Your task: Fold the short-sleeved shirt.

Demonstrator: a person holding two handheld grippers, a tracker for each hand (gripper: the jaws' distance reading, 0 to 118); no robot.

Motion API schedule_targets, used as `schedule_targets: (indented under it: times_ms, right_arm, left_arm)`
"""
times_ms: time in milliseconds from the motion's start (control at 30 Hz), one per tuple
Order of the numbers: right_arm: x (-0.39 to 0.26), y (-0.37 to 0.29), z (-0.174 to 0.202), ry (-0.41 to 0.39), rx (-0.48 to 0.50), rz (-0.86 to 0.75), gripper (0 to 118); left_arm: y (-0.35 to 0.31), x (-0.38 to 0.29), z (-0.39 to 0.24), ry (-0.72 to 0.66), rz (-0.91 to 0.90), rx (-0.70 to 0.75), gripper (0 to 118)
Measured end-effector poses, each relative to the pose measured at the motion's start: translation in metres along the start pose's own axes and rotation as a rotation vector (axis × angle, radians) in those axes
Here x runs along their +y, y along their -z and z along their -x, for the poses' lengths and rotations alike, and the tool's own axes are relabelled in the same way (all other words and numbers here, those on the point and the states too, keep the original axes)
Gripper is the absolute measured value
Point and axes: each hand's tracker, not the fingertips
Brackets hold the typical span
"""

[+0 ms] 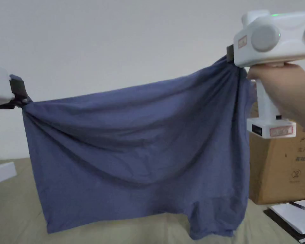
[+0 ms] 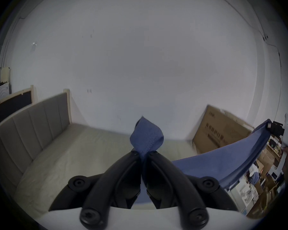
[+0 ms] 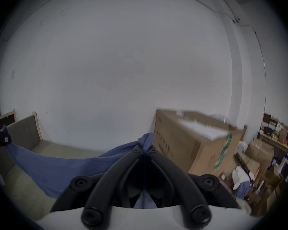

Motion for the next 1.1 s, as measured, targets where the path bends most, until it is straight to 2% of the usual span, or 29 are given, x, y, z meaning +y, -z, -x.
schedule_targets:
  times_ms: [33, 100, 167, 233, 300, 400, 467, 533, 633, 700, 833, 900, 1000, 1033, 1067, 1100]
  right_arm:
    - [-0.029, 0.003, 0.003, 0.013, -0.001, 0.064, 1]
    - [-0.096, 0.008, 0.002, 0.029, 0.096, 0.199, 1]
    - [-0.177, -0.007, 0.007, -0.001, 0.15, 0.335, 1]
    - [-0.252, -0.027, 0.002, 0.027, 0.239, 0.45, 1]
    - [-0.315, -0.053, -0.004, 0.043, 0.252, 0.591, 1]
    - [-0.376, -0.12, -0.016, 0.024, 0.289, 0.612, 1]
    - [-0.399, -0.163, -0.028, 0.043, 0.343, 0.651, 1]
    - [-0.41, -0.213, -0.042, 0.104, 0.354, 0.625, 1]
    - [-0.411, -0.266, -0.063, 0.137, 0.336, 0.593, 1]
    - [-0.403, -0.289, -0.07, 0.147, 0.322, 0.578, 1]
    - [-0.395, -0.289, -0.073, 0.146, 0.324, 0.614, 1]
    - [-0.401, -0.273, -0.067, 0.139, 0.332, 0.654, 2]
    - [-0.423, -0.233, -0.056, 0.14, 0.291, 0.751, 4]
    - [-0.429, -0.223, -0.053, 0.156, 0.25, 0.755, 8]
    - [-0.434, -0.215, -0.053, 0.168, 0.22, 0.765, 31]
    - [-0.435, -0.209, -0.052, 0.197, 0.194, 0.769, 61]
  left_arm:
    - [0.008, -0.029, 0.0, 0.0, 0.044, -0.002, 3]
    - [0.024, -0.09, 0.003, -0.036, 0.165, -0.035, 3]
    - [0.03, -0.161, 0.006, -0.04, 0.308, -0.048, 3]
    - [0.017, -0.229, 0.008, -0.032, 0.368, -0.016, 3]
    - [-0.003, -0.285, 0.015, -0.084, 0.489, -0.061, 3]
    - [-0.048, -0.341, 0.022, -0.027, 0.596, -0.109, 3]
    - [-0.08, -0.355, 0.035, 0.036, 0.601, -0.133, 3]
    - [-0.121, -0.364, 0.044, 0.065, 0.562, -0.134, 3]
    - [-0.176, -0.361, 0.06, -0.018, 0.505, -0.118, 3]
    - [-0.199, -0.354, 0.067, -0.024, 0.48, -0.109, 3]
    - [-0.206, -0.348, 0.069, -0.041, 0.524, -0.072, 3]
    - [-0.193, -0.353, 0.072, -0.064, 0.569, -0.074, 3]
    - [-0.162, -0.363, 0.068, -0.068, 0.62, -0.065, 5]
    - [-0.152, -0.365, 0.067, -0.071, 0.643, -0.047, 16]
    - [-0.147, -0.366, 0.065, -0.07, 0.641, -0.036, 50]
    - [-0.143, -0.37, 0.063, -0.079, 0.628, -0.039, 84]
